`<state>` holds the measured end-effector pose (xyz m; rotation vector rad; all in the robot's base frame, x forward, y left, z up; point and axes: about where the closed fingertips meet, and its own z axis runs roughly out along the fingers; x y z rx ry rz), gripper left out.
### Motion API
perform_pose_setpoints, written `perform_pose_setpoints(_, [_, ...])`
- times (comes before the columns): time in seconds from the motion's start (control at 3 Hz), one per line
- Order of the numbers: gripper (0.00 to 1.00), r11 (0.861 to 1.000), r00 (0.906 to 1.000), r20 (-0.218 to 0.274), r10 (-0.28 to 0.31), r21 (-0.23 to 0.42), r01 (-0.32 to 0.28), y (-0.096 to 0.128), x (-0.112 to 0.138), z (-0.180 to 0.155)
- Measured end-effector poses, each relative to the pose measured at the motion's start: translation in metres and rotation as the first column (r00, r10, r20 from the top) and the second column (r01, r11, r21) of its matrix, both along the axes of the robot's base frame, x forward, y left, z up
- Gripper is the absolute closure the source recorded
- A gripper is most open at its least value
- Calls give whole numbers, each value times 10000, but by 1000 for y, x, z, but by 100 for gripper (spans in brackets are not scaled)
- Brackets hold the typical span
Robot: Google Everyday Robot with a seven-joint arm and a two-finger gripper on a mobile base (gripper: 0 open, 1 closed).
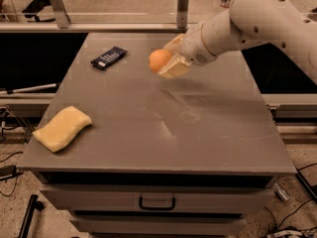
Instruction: Move orange near rxbar blueberry
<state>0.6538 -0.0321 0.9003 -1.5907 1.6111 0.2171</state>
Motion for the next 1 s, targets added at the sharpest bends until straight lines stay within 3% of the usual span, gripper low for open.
perform_pose_setpoints(0.33, [100,9982,9994,186,297,518,-307,30,20,-6])
perform_pose_setpoints(1.0, [100,9941,9973,300,664,834,-687,68,53,-20])
